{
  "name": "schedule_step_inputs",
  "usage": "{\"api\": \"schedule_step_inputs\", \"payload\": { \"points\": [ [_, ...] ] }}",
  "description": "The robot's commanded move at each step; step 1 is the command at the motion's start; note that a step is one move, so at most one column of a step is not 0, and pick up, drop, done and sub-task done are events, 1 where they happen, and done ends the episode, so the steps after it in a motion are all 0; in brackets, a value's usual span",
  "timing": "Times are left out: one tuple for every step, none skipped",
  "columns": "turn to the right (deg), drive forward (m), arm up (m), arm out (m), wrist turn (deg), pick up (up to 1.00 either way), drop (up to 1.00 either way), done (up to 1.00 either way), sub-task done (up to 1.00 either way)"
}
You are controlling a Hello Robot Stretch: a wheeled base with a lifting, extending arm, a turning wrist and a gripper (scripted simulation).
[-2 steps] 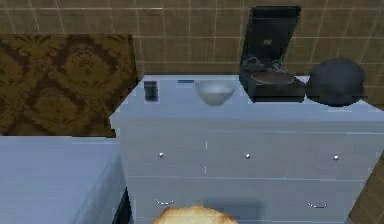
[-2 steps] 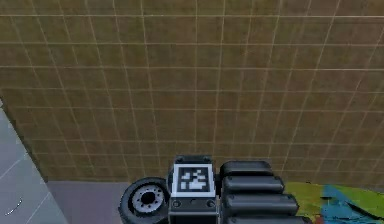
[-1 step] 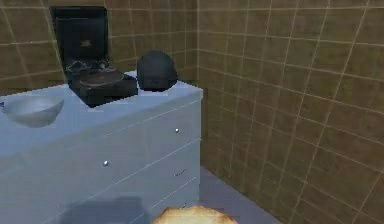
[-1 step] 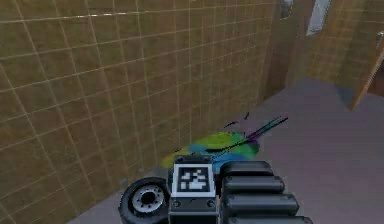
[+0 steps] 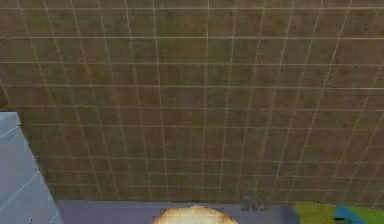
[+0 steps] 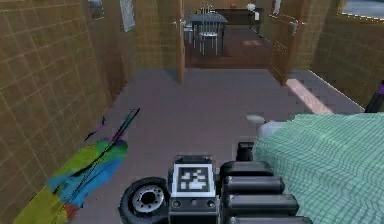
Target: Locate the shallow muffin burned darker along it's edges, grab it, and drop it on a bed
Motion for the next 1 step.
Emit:
{"api": "schedule_step_inputs", "payload": {
  "points": [
    [45.0,0.0,0.0,0.0,0.0,0.0,0.0,0.0,0.0]
  ]
}}
